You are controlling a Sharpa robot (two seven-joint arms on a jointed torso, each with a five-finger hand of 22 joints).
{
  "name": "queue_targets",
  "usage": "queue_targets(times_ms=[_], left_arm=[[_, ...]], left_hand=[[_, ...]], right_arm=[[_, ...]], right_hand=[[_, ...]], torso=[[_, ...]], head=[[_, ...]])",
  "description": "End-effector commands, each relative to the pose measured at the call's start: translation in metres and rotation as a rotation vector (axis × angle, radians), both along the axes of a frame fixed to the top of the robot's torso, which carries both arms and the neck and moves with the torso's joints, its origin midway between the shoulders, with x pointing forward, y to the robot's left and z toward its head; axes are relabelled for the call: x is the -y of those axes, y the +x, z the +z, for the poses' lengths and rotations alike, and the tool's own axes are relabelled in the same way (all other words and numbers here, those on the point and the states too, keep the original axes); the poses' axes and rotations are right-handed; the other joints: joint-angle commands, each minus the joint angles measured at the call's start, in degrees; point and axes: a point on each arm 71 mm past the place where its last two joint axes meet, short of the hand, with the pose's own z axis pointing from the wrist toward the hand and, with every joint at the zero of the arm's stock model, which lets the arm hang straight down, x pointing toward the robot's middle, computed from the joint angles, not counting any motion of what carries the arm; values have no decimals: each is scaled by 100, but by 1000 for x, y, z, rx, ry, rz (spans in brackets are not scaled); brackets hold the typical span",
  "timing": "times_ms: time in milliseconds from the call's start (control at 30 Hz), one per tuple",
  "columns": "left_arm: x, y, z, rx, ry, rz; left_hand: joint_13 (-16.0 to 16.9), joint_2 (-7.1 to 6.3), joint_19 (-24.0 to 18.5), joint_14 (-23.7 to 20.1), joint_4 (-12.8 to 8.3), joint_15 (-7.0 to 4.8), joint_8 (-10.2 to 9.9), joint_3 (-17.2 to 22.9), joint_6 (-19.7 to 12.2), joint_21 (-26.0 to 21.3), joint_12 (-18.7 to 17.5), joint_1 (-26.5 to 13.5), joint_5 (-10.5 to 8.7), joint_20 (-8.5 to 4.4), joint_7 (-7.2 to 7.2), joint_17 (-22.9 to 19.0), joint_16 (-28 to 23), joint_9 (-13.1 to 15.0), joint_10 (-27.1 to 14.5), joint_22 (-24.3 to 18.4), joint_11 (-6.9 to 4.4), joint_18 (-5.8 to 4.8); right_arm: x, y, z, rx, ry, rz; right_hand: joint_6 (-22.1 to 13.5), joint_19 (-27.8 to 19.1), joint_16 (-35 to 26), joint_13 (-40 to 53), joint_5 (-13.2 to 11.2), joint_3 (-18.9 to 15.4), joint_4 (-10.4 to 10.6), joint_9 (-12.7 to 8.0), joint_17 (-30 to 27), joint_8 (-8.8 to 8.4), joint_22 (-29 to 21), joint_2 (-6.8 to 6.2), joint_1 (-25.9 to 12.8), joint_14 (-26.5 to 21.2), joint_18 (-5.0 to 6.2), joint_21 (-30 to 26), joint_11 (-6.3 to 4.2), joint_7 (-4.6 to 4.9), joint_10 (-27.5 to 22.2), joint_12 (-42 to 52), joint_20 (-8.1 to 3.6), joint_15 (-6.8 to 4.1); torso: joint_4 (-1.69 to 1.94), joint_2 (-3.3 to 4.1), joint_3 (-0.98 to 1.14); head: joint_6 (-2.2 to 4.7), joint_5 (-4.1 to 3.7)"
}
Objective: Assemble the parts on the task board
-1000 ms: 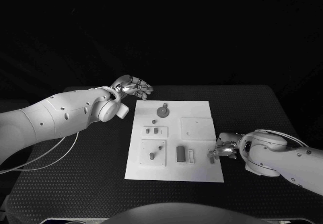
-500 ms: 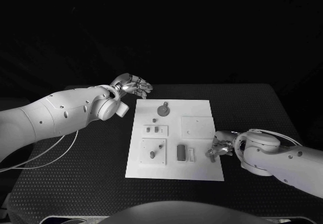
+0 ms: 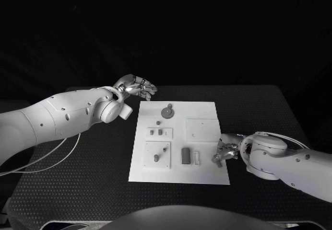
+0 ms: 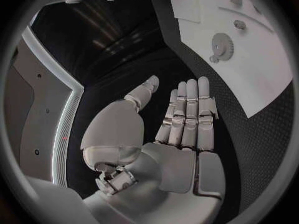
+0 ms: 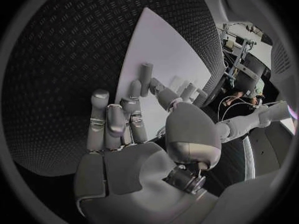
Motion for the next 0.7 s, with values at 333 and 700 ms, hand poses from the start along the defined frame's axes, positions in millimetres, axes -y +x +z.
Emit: queue_targets(times_ms=[333,700], left_arm=[[1,0,1,5,-9,-6],[3,0,1,0,-9,-11]], left_hand=[[-7,4,-13,-9,58,47,35,0,-29,-25,7,-65,31,17,4,13,-43,-11,-17,12,-6,104],[-8,6,-15,-9,67,48,36,0,-30,-27,6,-71,32,18,4,19,-48,-13,-18,15,-6,105]], right_arm=[[-4,-13,-12,-182,333,-283],[-25,-12,-5,-249,435,-332]], right_hand=[[-306,-6,-11,16,36,-95,-11,-215,64,-582,99,673,378,25,85,-5,-19,182,4,9,18,-17],[-276,0,-16,18,37,-109,-9,-213,23,-567,96,669,368,7,85,-3,-30,171,9,12,14,-26]], torso=[[7,1,-1],[7,6,1]], head=[[-12,24],[-20,25]])
